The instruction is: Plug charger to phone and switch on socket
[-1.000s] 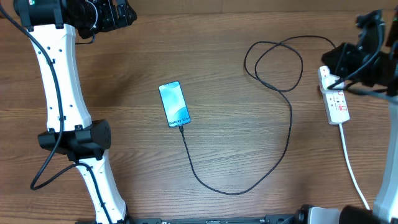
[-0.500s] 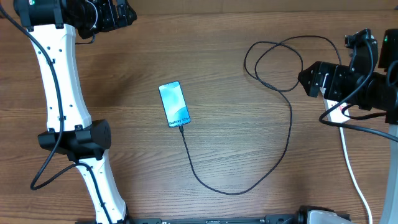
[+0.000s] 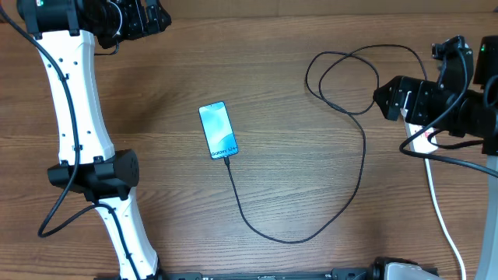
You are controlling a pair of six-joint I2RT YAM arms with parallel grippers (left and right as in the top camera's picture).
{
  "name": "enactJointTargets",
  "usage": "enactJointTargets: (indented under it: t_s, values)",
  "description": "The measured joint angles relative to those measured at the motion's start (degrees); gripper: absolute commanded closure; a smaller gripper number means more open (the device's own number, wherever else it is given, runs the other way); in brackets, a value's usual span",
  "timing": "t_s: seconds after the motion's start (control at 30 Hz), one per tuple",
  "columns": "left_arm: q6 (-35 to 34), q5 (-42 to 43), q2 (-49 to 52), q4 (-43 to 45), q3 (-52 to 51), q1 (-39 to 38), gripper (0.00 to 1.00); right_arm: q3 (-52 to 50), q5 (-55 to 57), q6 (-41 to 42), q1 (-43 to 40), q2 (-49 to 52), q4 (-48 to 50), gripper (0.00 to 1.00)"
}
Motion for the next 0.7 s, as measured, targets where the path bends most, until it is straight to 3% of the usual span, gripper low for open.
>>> enactJointTargets:
  t_s: [0.27, 0.7]
  values:
    - [0.0, 0.0, 0.0, 0.0, 0.0, 0.0, 0.00, -4.5, 3.1, 0.0, 0.8, -0.8, 10.9, 0.00]
    - [0.0, 0.0, 0.0, 0.0, 0.0, 0.0, 0.00, -28.9, 11.3, 0.0, 9.4, -17.0, 34.3, 0.00]
